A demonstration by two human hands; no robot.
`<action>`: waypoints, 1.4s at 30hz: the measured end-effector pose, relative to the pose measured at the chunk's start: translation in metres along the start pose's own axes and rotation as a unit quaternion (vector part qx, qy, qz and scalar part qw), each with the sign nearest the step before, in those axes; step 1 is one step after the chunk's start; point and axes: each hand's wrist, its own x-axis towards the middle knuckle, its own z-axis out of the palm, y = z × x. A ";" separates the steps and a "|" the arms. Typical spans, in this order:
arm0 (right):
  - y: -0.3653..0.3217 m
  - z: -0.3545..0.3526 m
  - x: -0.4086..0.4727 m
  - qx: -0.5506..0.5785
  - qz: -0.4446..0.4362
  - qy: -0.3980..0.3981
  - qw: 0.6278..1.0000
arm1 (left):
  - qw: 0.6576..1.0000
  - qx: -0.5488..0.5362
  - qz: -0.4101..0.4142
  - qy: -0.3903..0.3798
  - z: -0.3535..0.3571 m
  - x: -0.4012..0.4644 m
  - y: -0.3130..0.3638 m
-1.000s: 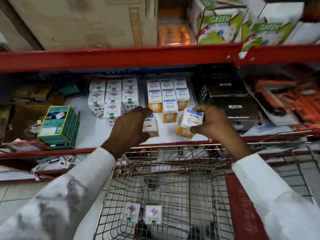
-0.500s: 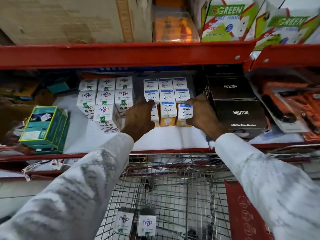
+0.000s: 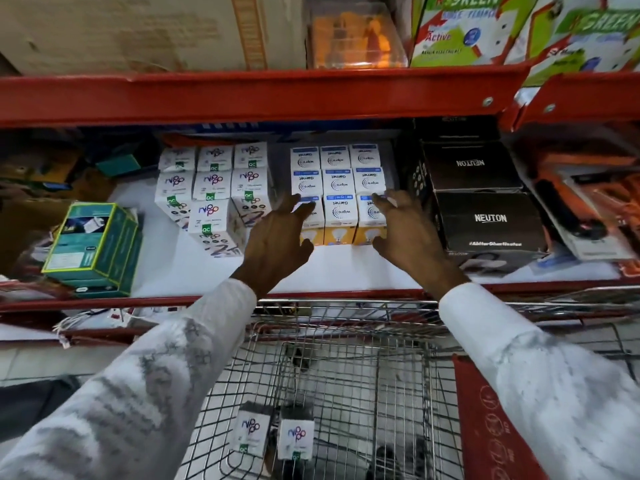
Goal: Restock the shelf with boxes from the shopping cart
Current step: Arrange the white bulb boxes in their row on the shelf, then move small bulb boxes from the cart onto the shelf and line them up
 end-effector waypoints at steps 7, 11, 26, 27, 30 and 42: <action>-0.036 0.055 -0.121 -0.009 -0.050 0.040 0.998 | 0.996 0.044 0.069 -0.047 0.029 -0.129 -0.034; -0.058 0.114 -0.184 -0.009 -0.053 -0.095 0.994 | 0.975 0.077 0.077 -0.191 0.066 -0.199 -0.058; -0.104 0.238 -0.249 0.004 -0.049 -0.337 0.940 | 0.890 0.186 0.103 -0.404 0.151 -0.256 -0.085; -0.103 0.237 -0.249 0.018 -0.046 -0.331 0.943 | 0.895 0.174 0.095 -0.399 0.150 -0.255 -0.084; -0.099 0.220 -0.244 0.050 -0.033 -0.321 0.945 | 0.910 0.154 0.089 -0.374 0.135 -0.250 -0.081; -0.118 0.031 -0.164 0.123 -0.063 -0.225 0.965 | 0.986 -0.020 0.015 -0.165 -0.046 -0.219 -0.080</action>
